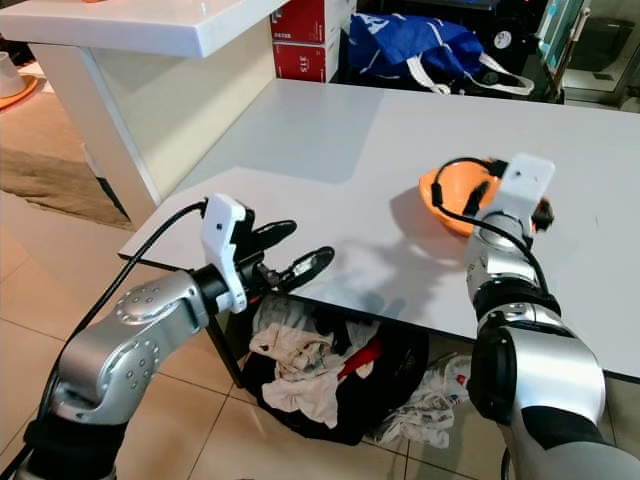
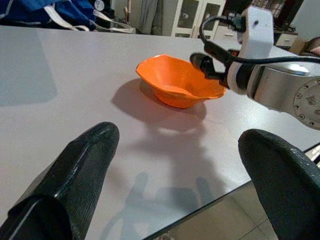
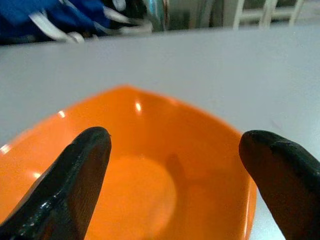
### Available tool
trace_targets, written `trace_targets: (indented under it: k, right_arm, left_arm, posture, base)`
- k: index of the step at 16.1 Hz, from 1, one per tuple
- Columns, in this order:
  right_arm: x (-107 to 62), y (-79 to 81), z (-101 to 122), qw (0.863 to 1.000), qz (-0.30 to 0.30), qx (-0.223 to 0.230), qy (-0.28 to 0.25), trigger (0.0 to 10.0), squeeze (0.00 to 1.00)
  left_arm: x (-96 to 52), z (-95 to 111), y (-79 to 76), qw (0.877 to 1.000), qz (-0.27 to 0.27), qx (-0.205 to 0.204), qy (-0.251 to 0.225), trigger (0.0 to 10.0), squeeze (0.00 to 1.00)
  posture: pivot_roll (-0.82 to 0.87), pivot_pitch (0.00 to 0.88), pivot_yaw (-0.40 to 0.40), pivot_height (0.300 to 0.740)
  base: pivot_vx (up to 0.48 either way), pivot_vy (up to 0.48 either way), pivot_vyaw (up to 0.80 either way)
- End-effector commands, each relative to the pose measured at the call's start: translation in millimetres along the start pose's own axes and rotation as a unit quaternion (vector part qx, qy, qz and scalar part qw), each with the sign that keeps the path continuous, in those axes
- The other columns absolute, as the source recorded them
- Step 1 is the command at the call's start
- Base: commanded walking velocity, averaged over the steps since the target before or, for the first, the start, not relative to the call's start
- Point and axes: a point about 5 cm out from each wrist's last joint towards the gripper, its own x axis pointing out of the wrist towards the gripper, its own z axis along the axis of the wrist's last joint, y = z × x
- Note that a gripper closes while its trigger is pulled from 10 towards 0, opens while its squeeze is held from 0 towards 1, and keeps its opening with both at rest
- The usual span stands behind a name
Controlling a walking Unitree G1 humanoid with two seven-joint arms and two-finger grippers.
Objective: Setting the table
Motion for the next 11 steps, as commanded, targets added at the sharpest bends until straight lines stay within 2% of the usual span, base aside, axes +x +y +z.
trace_targets:
  k: [1, 2, 6, 8, 10, 11]
  right_arm:
    - [0.8, 5.7, 20, 0.999, 0.014, 0.000, -0.049, 10.0, 0.00]
    - [-0.3, 6.2, 30, 0.995, 0.020, -0.014, -0.093, 10.0, 0.00]
    - [-6.2, -4.1, 36, 0.987, 0.028, -0.042, -0.152, 10.0, 0.00]
    - [-21.6, -14.1, 22, 0.979, 0.050, -0.079, -0.181, 10.0, 0.00]
    - [-40.2, -22.6, 10, 0.975, 0.071, -0.091, -0.188, 10.0, 0.00]
    - [-52.9, -29.0, 1, 0.975, 0.081, -0.090, -0.185, 10.0, 0.00]
  left_arm:
    - [0.8, 2, 3.7, 1.000, 0.011, 0.007, -0.005, 10.0, 0.00]
    - [2.5, 2, 4.9, 1.000, 0.013, 0.007, -0.006, 10.0, 0.00]
    - [4.1, -1, 9.8, 1.000, 0.024, 0.006, -0.009, 10.0, 0.00]
    - [2.8, -4, 19.1, 0.998, 0.054, 0.009, -0.011, 10.0, 0.00]
    - [-0.3, -4, 30.9, 0.995, 0.097, 0.005, -0.024, 10.0, 0.00]
    - [-3.7, -6, 40.4, 0.990, 0.137, 0.002, -0.034, 10.0, 0.00]
  posture:
    - [0.05, 0.000, 0.075, 0.740]
    - [0.05, 0.000, 0.074, 0.740]
    - [0.02, 0.000, 0.068, 0.740]
    - [0.01, 0.000, 0.060, 0.740]
    - [0.01, 0.000, 0.056, 0.740]
    - [0.00, 0.000, 0.050, 0.740]
  base:
    - [0.000, 0.000, 0.00]
    - [0.000, 0.000, 0.00]
    - [0.000, 0.000, 0.00]
    - [0.000, 0.000, 0.00]
    - [0.000, 0.000, 0.00]
    - [0.000, 0.000, 0.00]
